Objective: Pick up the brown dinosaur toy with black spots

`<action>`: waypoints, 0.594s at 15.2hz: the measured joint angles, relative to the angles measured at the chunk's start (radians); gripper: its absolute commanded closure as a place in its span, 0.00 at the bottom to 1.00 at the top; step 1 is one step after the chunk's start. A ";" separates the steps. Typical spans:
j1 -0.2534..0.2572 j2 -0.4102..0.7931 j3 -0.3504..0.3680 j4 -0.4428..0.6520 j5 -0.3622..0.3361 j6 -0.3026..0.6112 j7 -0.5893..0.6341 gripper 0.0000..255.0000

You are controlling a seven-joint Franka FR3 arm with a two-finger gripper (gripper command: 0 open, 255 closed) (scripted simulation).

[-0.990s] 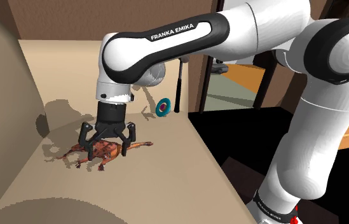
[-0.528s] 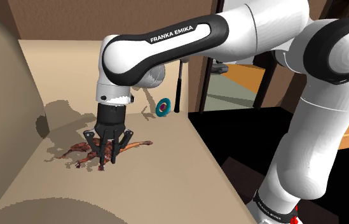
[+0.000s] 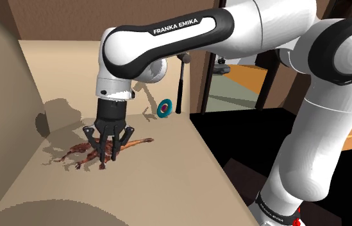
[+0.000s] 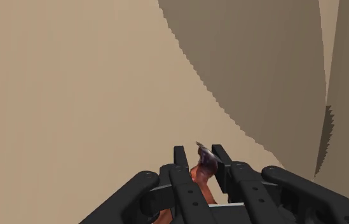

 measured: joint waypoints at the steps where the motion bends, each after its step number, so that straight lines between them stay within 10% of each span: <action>1: -0.002 -0.005 -0.001 0.007 0.001 -0.012 0.002 1.00; 9: -0.007 -0.024 -0.005 0.090 -0.004 -0.108 0.032 1.00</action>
